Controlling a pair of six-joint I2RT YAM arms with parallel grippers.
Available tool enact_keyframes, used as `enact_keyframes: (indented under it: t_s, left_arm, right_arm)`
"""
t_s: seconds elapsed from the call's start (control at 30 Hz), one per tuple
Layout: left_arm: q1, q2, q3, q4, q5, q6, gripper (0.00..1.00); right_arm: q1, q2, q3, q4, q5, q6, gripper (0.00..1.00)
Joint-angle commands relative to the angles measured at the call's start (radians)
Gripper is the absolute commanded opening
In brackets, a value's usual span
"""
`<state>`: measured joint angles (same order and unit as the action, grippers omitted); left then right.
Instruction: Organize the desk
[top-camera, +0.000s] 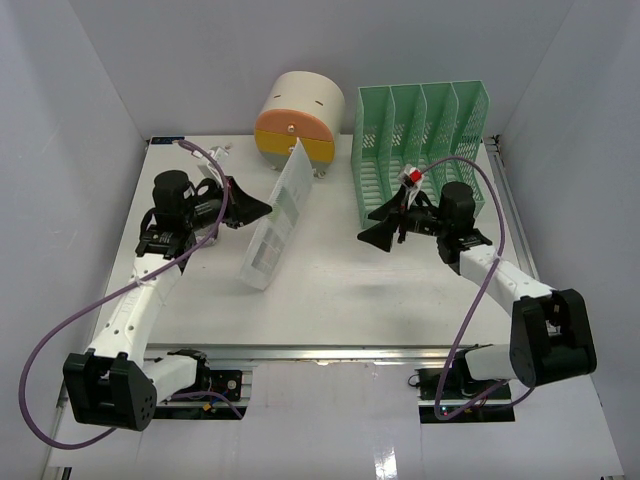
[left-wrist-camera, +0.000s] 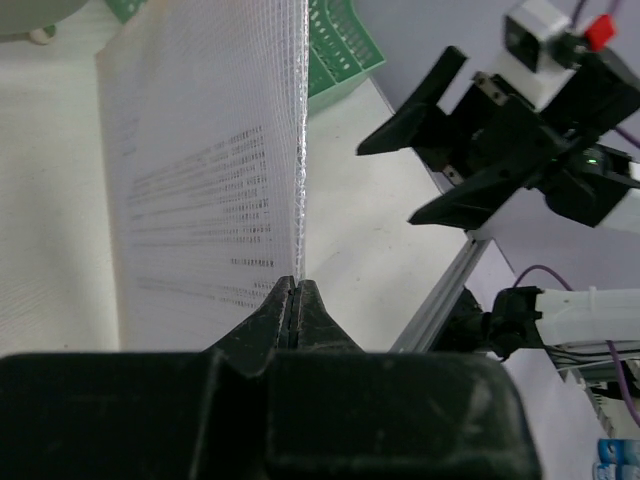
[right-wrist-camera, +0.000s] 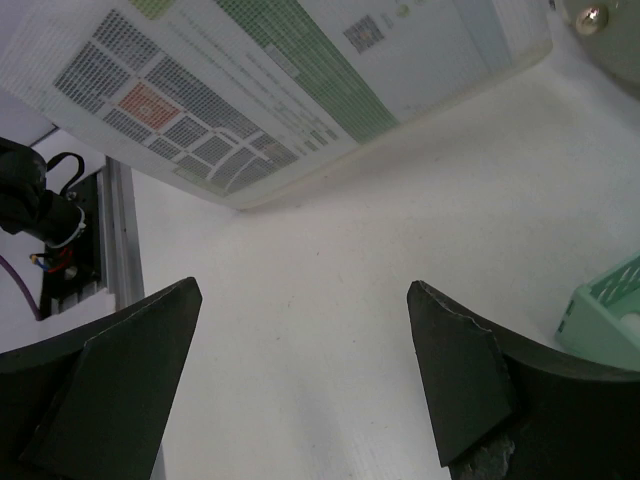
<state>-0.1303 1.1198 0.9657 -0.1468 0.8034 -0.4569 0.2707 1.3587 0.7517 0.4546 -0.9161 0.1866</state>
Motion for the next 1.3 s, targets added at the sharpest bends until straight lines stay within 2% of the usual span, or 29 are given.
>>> enact_keyframes:
  t_s: [0.0,0.17,0.27,0.43,0.5,1.0,1.27]
  left_arm:
    - [-0.002,-0.028,0.05,0.156,0.116,-0.118,0.0]
    - [-0.003,-0.016,0.131,0.219,0.14,-0.21,0.0]
    - [-0.006,-0.018,0.178,0.234,0.145,-0.255,0.0]
    - [-0.01,-0.023,0.229,0.251,0.146,-0.305,0.0]
    - [-0.012,-0.019,0.247,0.257,0.146,-0.331,0.0]
    - [-0.067,0.023,0.318,0.319,0.108,-0.441,0.0]
    - [-0.071,0.012,0.331,0.314,0.088,-0.451,0.0]
  right_arm:
    - [0.001,0.098,-0.029,0.324,-0.046,0.353,0.9]
    - [0.001,0.231,-0.067,0.842,-0.122,0.589,0.9]
    - [0.001,0.335,-0.04,1.09,-0.11,0.809,0.9]
    - [0.004,0.476,0.061,1.351,-0.063,1.046,0.9]
    - [0.011,0.514,0.115,1.395,-0.041,1.086,0.9]
    - [0.123,0.686,0.479,1.431,0.026,1.186,0.9]
    - [0.154,0.565,0.435,1.437,0.036,1.158,0.91]
